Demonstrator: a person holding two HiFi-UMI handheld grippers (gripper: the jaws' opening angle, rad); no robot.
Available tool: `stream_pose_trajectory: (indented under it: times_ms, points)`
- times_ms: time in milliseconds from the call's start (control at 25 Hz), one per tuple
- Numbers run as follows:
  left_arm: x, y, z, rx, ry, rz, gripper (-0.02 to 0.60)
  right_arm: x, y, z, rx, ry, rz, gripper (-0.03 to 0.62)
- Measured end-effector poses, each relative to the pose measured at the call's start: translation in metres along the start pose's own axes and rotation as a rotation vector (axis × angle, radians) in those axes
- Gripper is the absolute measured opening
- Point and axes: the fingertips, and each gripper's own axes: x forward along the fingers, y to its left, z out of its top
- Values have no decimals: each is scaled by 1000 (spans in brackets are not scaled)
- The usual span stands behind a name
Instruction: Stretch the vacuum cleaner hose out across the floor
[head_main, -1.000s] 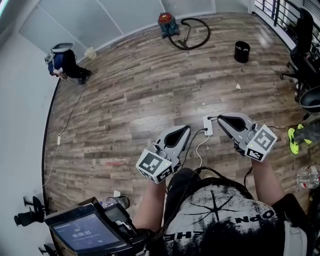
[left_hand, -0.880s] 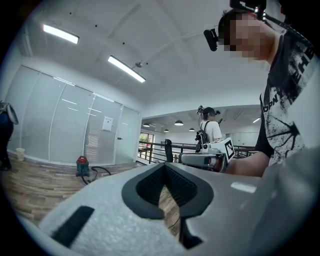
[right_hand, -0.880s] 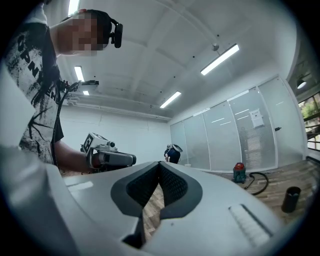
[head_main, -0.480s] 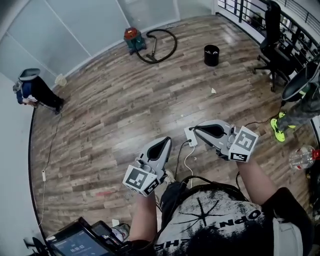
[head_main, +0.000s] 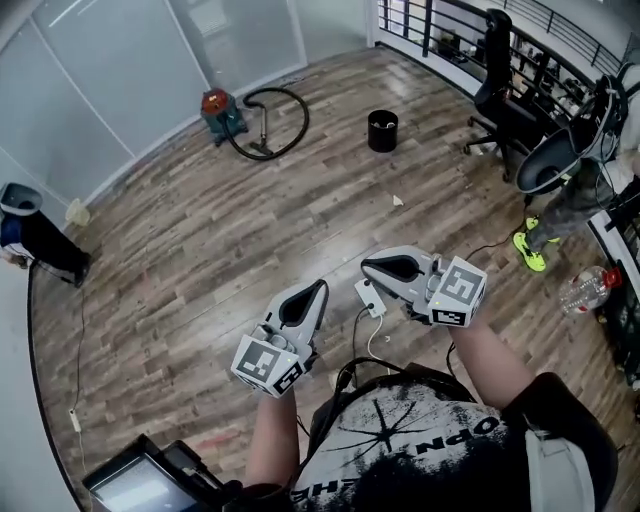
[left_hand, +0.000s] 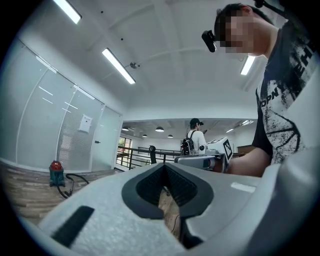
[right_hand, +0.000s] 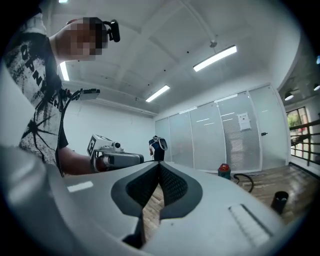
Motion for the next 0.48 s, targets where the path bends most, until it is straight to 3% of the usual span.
stream_pose_trajectory:
  times_ms: [240, 480]
  points:
    - [-20, 58, 13, 10, -17, -16, 0, 65, -9, -1, 27, 25, -12, 8]
    - [-28, 100, 11, 18, 23, -17, 0, 107, -27, 6, 28, -12, -17, 8]
